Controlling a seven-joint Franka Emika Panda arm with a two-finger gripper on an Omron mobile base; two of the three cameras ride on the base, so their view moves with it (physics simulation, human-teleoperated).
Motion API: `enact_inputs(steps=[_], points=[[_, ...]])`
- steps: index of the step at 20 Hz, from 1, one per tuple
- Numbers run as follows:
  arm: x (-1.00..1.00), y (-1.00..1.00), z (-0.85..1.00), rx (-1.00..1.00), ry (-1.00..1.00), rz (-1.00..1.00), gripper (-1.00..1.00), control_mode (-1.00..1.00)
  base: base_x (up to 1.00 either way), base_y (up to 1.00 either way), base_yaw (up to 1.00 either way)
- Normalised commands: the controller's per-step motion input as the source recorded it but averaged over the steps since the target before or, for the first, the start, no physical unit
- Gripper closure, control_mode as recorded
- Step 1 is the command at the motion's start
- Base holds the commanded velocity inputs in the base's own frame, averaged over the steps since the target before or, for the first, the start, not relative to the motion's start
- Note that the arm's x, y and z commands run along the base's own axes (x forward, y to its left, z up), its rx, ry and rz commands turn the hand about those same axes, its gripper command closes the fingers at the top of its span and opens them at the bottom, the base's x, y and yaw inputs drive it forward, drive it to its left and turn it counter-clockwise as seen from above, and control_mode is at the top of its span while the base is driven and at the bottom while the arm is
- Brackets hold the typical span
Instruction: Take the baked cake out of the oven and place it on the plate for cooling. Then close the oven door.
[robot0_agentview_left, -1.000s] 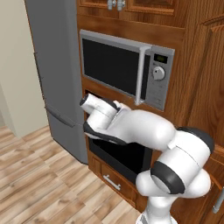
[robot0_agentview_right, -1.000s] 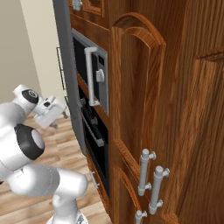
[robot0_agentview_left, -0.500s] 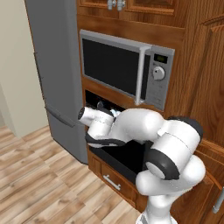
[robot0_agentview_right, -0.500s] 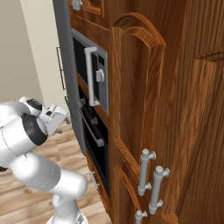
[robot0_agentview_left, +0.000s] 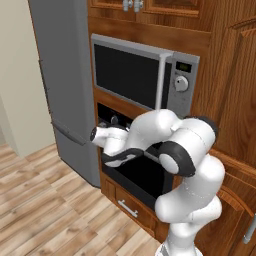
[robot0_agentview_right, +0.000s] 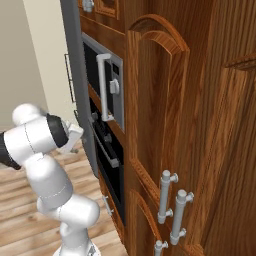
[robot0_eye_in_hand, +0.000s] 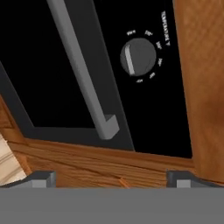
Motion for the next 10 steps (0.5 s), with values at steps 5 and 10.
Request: enact_inputs(steps=[5,10], points=[[0.49,0.0,-0.31,-0.06,0.0,0.0,-1.0,-1.0,0.0,0.0,0.0],[0.47,0.0,-0.26,-0.03,0.0,0.0,-1.0,-1.0,0.0,0.0,0.0]])
